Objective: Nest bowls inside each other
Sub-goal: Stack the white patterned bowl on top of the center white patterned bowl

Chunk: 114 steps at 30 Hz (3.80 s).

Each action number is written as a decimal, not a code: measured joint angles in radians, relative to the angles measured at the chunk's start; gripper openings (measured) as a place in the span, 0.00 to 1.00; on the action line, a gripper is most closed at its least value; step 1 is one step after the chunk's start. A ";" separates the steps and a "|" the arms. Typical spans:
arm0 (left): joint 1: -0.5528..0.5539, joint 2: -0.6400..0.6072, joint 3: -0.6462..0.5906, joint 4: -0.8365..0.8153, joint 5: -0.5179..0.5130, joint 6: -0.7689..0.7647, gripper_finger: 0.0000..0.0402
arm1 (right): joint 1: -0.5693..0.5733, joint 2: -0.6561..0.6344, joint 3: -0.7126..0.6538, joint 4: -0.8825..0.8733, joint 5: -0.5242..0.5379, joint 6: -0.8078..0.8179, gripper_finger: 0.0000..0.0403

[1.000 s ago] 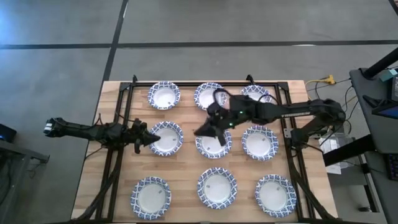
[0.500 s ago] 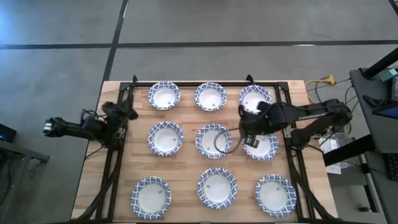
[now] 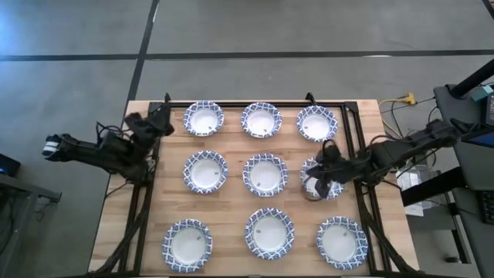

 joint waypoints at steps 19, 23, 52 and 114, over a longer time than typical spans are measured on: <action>0.002 0.680 0.831 -0.804 0.365 0.138 0.00 | -0.087 -0.278 -0.422 1.524 -0.265 -0.265 0.02; -0.002 0.715 1.064 -1.377 0.364 0.101 0.00 | -0.087 -0.280 -0.433 1.441 -0.303 -0.187 0.02; -0.005 0.683 1.105 -2.090 0.365 0.189 0.00 | -0.394 -0.037 -0.019 -0.319 -0.255 -0.187 0.35; 0.031 0.635 1.042 -2.107 0.445 0.241 0.00 | -0.693 0.550 -0.066 -0.192 -0.353 -1.354 0.25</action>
